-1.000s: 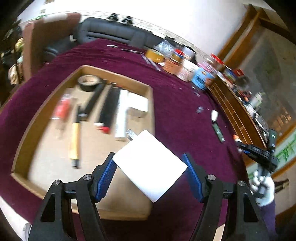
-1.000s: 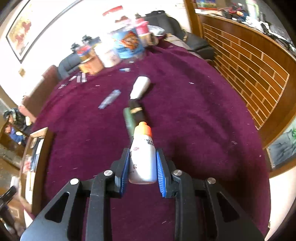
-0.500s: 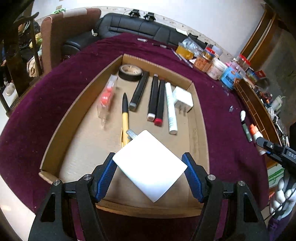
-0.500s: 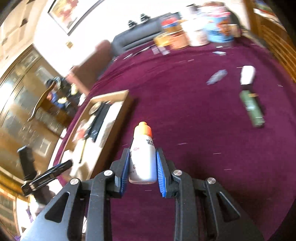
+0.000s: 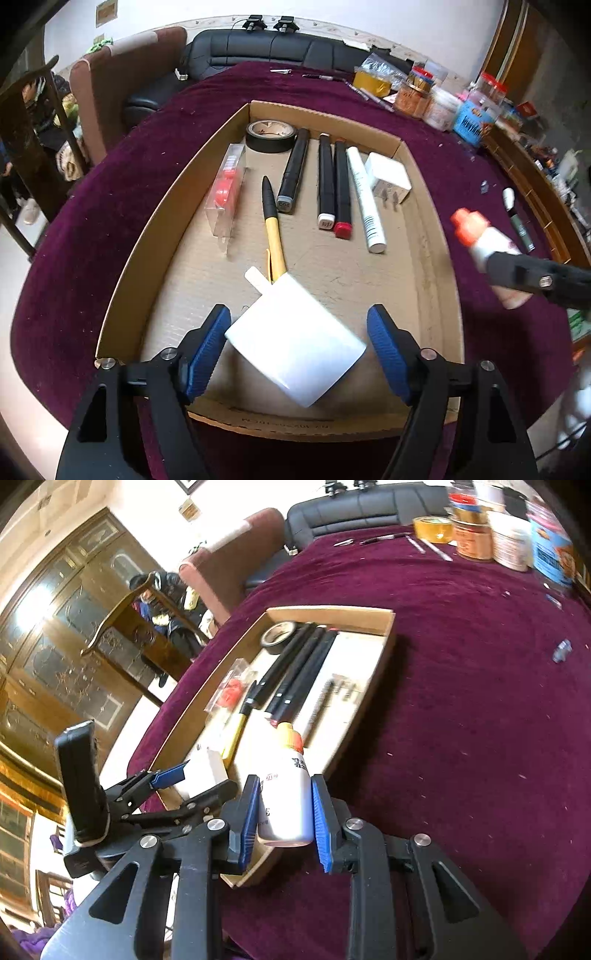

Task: Organize rigid objects
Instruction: 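Carry the charger and bottle over the box with both grippers, then lower the charger and bottle into the box and open both grippers, then withdraw both grippers and move the right gripper to the green and black tubes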

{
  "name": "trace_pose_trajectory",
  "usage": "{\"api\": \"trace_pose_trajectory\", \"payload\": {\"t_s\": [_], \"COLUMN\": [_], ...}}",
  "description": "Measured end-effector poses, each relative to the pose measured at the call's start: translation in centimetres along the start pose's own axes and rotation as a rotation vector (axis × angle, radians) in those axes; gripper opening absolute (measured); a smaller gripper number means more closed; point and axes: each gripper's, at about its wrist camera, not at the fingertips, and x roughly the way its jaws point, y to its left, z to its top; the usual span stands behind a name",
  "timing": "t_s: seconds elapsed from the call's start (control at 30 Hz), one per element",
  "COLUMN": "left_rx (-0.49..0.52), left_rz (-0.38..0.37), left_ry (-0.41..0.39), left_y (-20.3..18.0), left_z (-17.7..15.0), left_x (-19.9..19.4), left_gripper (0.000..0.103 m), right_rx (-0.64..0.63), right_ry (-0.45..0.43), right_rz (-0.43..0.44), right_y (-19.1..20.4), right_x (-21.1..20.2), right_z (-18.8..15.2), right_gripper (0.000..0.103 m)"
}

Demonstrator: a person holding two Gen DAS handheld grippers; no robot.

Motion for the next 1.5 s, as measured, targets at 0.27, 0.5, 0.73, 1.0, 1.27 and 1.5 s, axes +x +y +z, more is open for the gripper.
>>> {"api": "trace_pose_trajectory", "payload": {"t_s": [0.27, 0.5, 0.73, 1.0, 1.27, 1.5], "left_rx": [-0.167, -0.271, -0.288, -0.268, -0.135, -0.002], "left_rz": [-0.194, -0.201, -0.217, -0.239, -0.258, -0.322], "left_ry": [-0.069, -0.138, -0.128, -0.152, -0.148, -0.108], "left_y": [4.3, 8.0, 8.8, 7.8, 3.6, -2.0], "left_z": [0.0, 0.0, -0.3, -0.1, 0.0, 0.3], "left_x": [-3.8, -5.3, -4.6, -5.2, -6.5, -6.2], "left_gripper": [0.072, 0.073, 0.073, 0.074, 0.075, 0.079], "right_rx": [-0.077, -0.125, -0.115, -0.058, 0.018, 0.18], "right_ry": [0.044, 0.084, 0.119, 0.063, -0.031, -0.16], "right_rz": [-0.04, -0.052, -0.068, -0.051, -0.068, -0.157], "right_y": [2.1, 3.7, 3.8, 2.5, -2.2, -10.5], "right_x": [2.5, 4.8, 6.1, 4.3, -0.2, -7.2], "right_z": [0.6, 0.6, 0.5, 0.5, -1.4, -4.1], "right_gripper": [0.025, 0.025, 0.032, 0.04, 0.047, 0.048]}}
